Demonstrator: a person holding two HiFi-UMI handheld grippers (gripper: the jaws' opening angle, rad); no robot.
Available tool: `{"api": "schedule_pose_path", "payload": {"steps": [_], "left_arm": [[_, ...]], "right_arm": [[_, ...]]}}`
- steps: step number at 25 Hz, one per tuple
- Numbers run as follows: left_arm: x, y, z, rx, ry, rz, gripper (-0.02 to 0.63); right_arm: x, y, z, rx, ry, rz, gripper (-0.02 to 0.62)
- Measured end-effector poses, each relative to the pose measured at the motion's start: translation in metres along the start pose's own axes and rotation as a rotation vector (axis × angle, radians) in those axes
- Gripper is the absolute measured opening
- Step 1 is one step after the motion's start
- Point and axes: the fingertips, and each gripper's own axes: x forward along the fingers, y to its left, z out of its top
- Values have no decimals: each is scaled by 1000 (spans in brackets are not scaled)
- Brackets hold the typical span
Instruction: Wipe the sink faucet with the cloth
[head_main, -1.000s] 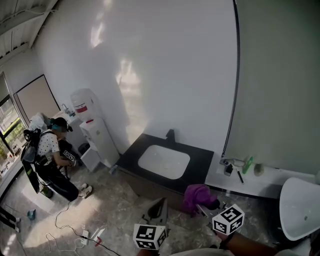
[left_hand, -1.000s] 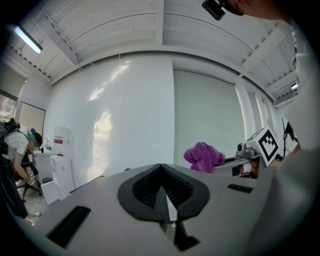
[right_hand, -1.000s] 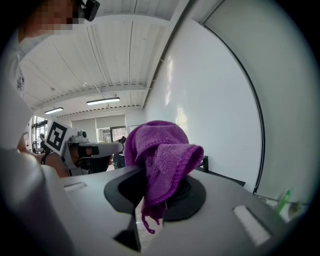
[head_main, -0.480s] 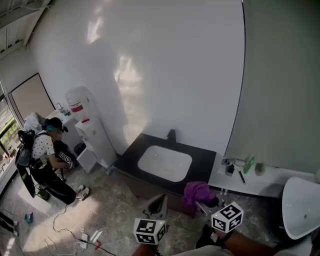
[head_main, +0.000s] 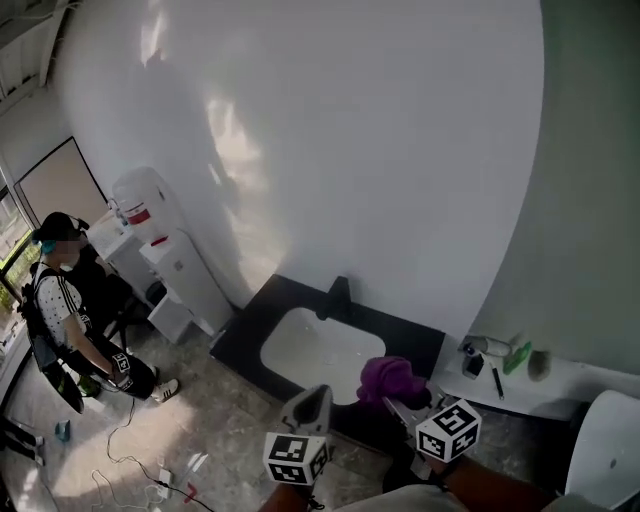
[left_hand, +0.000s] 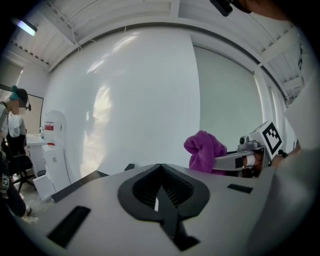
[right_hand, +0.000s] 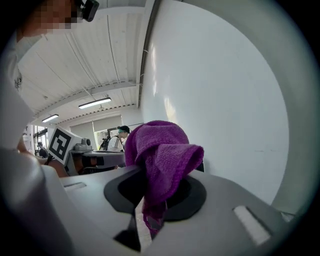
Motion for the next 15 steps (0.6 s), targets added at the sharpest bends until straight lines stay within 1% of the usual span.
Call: {"api": "schedule_pose_path", "payload": {"steps": [3,6,9,12,15], "left_arm": [[68,7,13,-22,14,29,6],[116,24,19,-48,27,51,6],[151,41,17,-51,43,60,6],[177,61,2,-79,73,69,6],[193,77,-6,-116,94,63,6]], "right_arm": [[34,-57,15,-1,37,47,71],[69,-98,21,22,77,73,71],[100,-127,18,48,104,85,71],[136,-152,-4,134,165,85,71],[180,-167,-12,131,211,87,71]]}}
